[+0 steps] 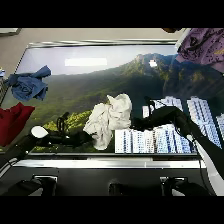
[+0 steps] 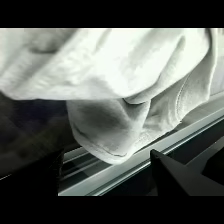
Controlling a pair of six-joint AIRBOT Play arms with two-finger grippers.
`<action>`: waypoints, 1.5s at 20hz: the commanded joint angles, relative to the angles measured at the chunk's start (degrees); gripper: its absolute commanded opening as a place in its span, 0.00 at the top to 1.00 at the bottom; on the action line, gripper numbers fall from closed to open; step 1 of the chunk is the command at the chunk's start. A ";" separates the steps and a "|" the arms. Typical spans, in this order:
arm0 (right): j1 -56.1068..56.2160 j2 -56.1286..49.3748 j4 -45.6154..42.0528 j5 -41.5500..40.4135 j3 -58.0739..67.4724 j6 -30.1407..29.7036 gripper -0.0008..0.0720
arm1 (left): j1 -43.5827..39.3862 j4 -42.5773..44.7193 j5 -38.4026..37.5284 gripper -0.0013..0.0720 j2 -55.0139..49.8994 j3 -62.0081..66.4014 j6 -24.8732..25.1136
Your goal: Fold the clothes and pants, and hang the long-sleeved shirts on hangers.
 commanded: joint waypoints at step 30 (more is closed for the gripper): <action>0.04 33.14 -48.89 -15.80 58.10 22.49 0.95 | 47.76 17.44 -12.70 0.96 29.59 55.80 -11.02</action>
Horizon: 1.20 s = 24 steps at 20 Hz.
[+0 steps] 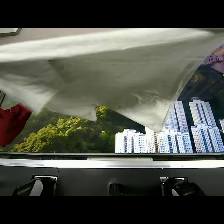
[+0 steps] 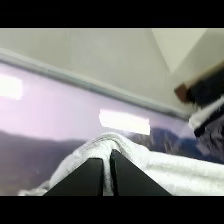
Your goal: Fold the clothes and pants, and hang the long-sleeved shirts on hangers.
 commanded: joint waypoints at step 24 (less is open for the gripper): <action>0.00 -62.86 -6.47 9.03 2.86 13.64 0.94 | -21.90 13.14 27.21 0.95 -56.81 -4.74 -1.55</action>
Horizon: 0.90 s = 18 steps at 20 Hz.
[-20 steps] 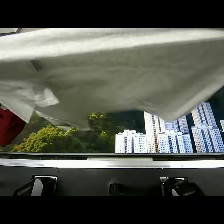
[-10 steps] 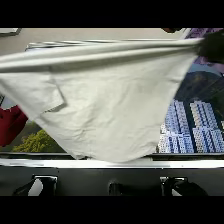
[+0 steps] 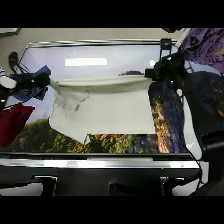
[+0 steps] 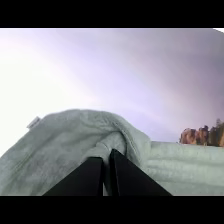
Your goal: Fold the clothes and pants, and hang the long-sleeved shirts on hangers.
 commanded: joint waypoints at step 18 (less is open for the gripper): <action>-33.00 26.60 42.38 -15.08 -46.64 -33.07 0.38 | 23.10 1.01 -31.87 0.35 14.64 -21.27 2.12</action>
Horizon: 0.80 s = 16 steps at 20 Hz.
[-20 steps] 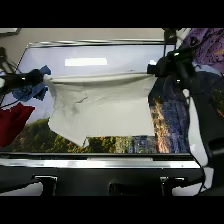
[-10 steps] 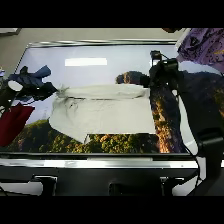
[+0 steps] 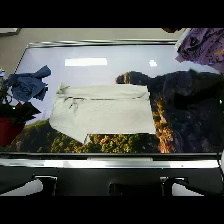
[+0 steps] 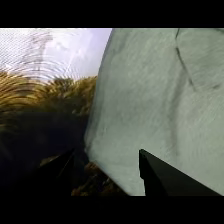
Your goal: Fold the clothes and pants, and hang the long-sleeved shirts on hangers.
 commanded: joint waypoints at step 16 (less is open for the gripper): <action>-7.04 -7.67 23.23 4.68 -24.17 -14.45 0.25 | 1.79 -0.24 1.14 0.35 4.11 -7.91 0.55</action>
